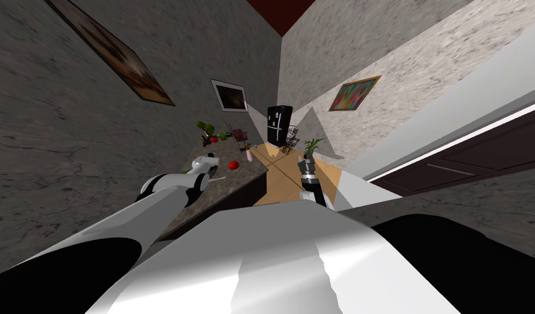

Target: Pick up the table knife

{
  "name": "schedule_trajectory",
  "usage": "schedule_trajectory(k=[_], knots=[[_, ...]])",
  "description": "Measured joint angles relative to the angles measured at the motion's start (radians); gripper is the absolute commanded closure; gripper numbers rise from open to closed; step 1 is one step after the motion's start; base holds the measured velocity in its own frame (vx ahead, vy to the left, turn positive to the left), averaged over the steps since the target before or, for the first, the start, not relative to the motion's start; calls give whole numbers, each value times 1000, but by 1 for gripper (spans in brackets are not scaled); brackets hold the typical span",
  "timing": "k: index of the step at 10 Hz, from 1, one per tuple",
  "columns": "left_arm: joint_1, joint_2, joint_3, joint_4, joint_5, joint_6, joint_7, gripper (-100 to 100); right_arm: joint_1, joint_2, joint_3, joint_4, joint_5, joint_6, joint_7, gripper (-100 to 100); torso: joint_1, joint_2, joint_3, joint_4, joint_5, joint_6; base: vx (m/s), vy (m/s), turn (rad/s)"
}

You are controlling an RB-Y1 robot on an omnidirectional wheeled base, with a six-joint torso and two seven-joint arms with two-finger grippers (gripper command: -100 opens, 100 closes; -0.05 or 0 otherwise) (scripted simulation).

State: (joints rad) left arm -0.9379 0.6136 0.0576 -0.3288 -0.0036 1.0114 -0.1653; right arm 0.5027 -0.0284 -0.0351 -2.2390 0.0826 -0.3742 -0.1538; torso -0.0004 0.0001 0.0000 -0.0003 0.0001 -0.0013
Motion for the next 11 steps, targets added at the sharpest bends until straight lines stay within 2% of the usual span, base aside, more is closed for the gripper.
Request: schedule_trajectory(k=[2, 3, 5, 6, 7, 9, 10, 11], knots=[[-46, 6, -5, 105, -4, -18, -1, -100, 0, 0, 0, 0, 0, 0, 0, 0, 0, 0, 0, 0, 0, 0, 10, -6, -33], [-103, 11, -11, 218, -9, -46, -2, -100, 0, 0, 0, 0, 0, 0, 0, 0, 0, 0, 0, 0, 0, 0, 6, -1, -6], [-9, 5, 1, 54, 3, 41, 1, -100, 0, 0, 0, 0, 0, 0, 0, 0, 1, 0, 0, 0, 0, 0, 0, 0, 0], [-45, 5, -5, 111, -3, 21, 3, -100, 0, 0, 0, 0, 0, 0, 0, 0, 0, 0, 0, 0, 0, 0, 14, -4, -68], [-130, 12, -15, 244, -12, -22, 4, -100, 0, 0, 0, 0, 0, 0, 0, 0, -1, 0, 0, 0, 0, 0, 25, -4, -60], [-87, 14, -9, 201, -4, 23, 6, -100, 0, 0, 0, 0, 0, 0, 0, 0, 0, 0, 0, 0, 0, 0, 6, -4, 5], [-96, 17, -10, 217, -4, 35, 4, -100, 0, 0, 0, 0, 0, 0, 0, 0, 0, 0, 0, 0, 0, 0, 0, 0, 0], [-82, 17, -8, 189, -2, 54, 3, -100, 0, 0, 0, 0, 0, 0, 0, 0, 0, 1, 0, 0, 0, 0, 5, -2, -32]])
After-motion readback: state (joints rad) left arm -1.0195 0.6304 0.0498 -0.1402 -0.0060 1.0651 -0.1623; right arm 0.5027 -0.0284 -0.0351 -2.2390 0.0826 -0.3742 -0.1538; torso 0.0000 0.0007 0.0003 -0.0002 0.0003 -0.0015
